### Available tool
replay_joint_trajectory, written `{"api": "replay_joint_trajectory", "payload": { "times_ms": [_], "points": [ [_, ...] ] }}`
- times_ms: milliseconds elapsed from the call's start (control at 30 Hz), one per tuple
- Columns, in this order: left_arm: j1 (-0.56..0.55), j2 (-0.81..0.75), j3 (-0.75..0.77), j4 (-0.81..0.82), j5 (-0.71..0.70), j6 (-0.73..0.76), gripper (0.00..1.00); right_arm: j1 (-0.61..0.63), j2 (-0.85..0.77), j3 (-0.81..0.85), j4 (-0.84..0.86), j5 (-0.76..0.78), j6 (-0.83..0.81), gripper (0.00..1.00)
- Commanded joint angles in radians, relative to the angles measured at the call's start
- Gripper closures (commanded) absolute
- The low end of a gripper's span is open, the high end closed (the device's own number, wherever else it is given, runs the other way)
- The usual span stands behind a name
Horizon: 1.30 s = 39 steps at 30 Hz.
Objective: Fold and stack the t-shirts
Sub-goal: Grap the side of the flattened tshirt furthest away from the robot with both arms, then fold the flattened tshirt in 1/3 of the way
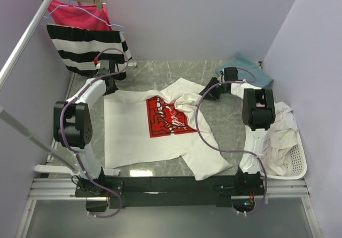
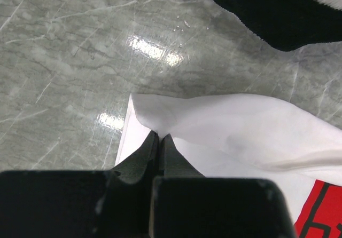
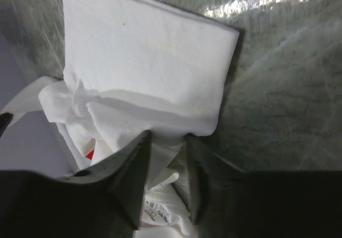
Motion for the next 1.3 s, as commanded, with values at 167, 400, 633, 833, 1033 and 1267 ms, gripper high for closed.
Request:
{"api": "replay_joint_trajectory", "payload": {
  "times_ms": [167, 400, 633, 833, 1033, 1267],
  "points": [
    [0.004, 0.006, 0.052, 0.002, -0.033, 0.027, 0.99, -0.023, -0.069, 0.037, 0.094, 0.131, -0.044, 1.00],
    [0.029, 0.007, 0.104, 0.022, -0.023, 0.052, 0.99, -0.061, -0.331, 0.047, 0.145, 0.310, -0.170, 1.00],
    [0.035, 0.107, 0.307, 0.002, 0.019, 0.066, 0.99, -0.059, -0.200, 0.363, 0.001, 0.354, -0.207, 1.00],
    [0.036, 0.185, 0.349, 0.074, 0.044, 0.070, 0.99, -0.058, 0.089, 0.752, -0.162, 0.237, -0.173, 1.00],
    [0.036, 0.205, 0.317, 0.137, 0.036, 0.077, 0.99, -0.058, 0.160, 0.838, -0.113, 0.147, -0.141, 1.00],
    [0.036, 0.162, 0.230, 0.174, 0.060, 0.067, 0.99, -0.038, 0.080, 0.646, -0.012, -0.004, -0.170, 1.00]
  ]
}}
